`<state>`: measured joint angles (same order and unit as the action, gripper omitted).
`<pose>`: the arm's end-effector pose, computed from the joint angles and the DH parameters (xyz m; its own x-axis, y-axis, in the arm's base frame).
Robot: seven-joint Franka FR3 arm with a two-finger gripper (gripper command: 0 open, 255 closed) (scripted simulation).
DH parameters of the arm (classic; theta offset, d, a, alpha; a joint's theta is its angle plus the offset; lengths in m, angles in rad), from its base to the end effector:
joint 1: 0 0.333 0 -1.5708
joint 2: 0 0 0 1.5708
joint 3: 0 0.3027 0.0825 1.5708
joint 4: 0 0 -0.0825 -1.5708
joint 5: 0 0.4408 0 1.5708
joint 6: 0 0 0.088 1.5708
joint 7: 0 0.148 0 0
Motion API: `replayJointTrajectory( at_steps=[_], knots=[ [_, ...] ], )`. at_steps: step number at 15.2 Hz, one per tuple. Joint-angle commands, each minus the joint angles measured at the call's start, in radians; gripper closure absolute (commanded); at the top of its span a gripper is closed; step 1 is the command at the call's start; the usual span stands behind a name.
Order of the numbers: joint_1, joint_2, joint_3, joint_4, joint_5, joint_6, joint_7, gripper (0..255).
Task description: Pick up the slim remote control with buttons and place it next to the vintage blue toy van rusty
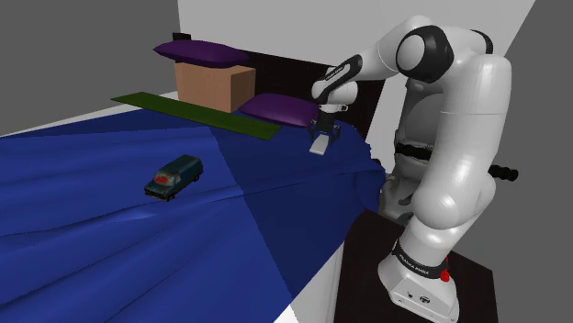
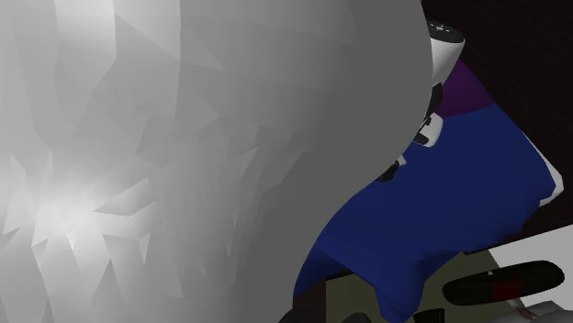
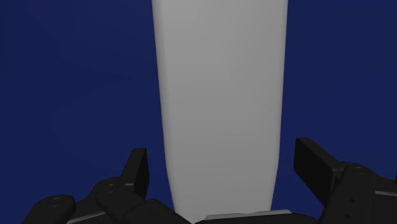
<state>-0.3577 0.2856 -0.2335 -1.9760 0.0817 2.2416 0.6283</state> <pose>0.5361 -0.3543 0.2379 0.3039 -0.9527 -0.0078 -0.9526 -0.3040 0.0079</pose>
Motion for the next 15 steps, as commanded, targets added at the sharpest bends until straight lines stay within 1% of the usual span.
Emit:
replayJointTrajectory(
  at_steps=[1,10,15],
  knots=[
    [0.0,0.0,0.0,0.0,0.0,0.0,0.0,255],
    [0.0,0.0,0.0,0.0,0.0,0.0,0.0,255],
    [0.003,-0.035,-0.004,0.024,-0.012,-0.058,0.008,255]
  ],
)
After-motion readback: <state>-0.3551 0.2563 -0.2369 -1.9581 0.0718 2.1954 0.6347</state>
